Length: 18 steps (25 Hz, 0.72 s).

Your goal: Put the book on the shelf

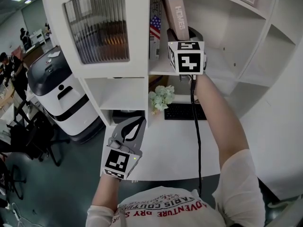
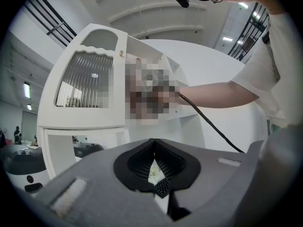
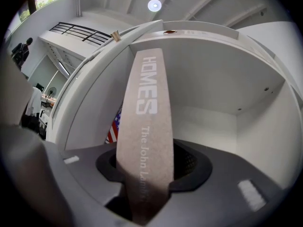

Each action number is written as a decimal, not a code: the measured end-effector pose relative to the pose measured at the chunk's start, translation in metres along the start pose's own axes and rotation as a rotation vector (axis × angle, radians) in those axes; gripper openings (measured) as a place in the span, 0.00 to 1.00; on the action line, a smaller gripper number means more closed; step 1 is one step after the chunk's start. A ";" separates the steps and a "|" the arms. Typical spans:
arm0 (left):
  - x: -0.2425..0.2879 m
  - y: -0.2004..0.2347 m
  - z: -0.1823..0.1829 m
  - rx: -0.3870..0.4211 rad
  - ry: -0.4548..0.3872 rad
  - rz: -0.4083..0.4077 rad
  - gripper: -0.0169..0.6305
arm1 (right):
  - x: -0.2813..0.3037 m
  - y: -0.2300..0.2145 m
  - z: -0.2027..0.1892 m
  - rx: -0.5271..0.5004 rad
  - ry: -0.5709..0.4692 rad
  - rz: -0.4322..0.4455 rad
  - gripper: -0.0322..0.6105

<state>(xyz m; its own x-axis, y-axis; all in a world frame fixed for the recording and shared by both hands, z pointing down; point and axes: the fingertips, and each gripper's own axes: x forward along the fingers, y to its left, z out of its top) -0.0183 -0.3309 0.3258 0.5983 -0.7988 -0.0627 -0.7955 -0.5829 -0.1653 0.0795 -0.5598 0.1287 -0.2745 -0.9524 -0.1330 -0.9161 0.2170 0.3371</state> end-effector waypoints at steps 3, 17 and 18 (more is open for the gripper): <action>0.003 0.008 -0.002 -0.006 -0.003 0.013 0.04 | 0.012 -0.002 -0.003 -0.009 -0.011 0.005 0.33; 0.008 0.035 -0.026 -0.031 0.052 0.061 0.04 | 0.058 0.001 -0.012 0.033 -0.090 0.095 0.42; 0.008 0.037 -0.027 -0.036 0.053 0.065 0.04 | 0.061 0.001 -0.013 0.035 -0.086 0.099 0.42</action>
<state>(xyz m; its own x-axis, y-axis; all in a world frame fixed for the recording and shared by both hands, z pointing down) -0.0457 -0.3628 0.3462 0.5399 -0.8415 -0.0199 -0.8362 -0.5335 -0.1273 0.0654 -0.6204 0.1327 -0.3868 -0.9042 -0.1809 -0.8925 0.3178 0.3200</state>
